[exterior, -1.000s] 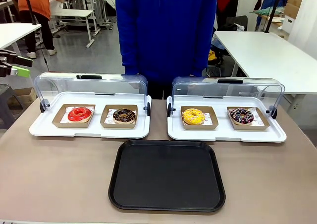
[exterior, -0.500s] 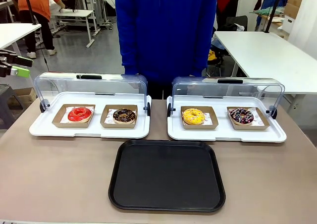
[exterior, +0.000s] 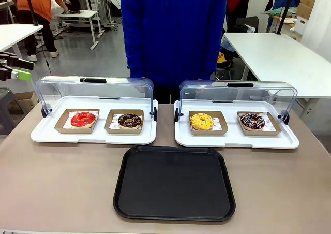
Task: Move the first donut from the left to the tray.
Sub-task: Pick up the Paper togo box containing the Donut indicated by the person and place it on the Handle tray.
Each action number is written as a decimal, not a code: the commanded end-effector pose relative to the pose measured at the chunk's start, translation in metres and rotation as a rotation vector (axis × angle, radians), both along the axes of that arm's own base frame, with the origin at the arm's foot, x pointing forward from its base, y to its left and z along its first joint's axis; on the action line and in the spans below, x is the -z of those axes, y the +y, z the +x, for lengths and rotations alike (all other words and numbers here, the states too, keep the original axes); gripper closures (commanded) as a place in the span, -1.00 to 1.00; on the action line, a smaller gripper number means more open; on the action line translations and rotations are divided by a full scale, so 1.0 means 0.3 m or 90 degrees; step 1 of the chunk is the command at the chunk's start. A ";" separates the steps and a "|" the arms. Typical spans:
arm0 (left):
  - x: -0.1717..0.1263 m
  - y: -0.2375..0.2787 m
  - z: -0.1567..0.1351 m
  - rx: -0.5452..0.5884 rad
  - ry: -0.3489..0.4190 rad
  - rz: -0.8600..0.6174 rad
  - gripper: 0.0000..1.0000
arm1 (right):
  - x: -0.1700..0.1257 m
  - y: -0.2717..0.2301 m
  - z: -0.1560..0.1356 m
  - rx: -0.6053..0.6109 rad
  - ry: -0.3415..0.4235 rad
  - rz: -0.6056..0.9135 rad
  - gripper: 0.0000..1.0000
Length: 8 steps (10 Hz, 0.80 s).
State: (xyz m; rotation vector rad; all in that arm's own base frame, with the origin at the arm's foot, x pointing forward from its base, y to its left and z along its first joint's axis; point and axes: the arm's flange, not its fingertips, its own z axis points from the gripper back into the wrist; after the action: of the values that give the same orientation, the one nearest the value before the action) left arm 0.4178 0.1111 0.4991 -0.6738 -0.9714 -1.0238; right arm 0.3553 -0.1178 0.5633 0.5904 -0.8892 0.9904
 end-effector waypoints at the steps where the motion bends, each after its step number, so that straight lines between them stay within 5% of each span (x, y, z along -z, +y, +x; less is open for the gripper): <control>1: -0.001 0.000 0.001 0.004 -0.002 -0.004 -1.00 | -0.002 0.001 0.009 -0.009 -0.018 0.007 -1.00; 8: -0.001 0.000 0.001 0.004 -0.002 -0.004 -1.00 | -0.002 0.001 0.009 -0.009 -0.018 0.007 -1.00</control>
State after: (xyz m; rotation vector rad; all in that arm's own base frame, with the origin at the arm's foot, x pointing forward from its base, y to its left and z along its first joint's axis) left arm 0.4178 0.1111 0.4991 -0.6737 -0.9714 -1.0237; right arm 0.3553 -0.1178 0.5633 0.5904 -0.8892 0.9905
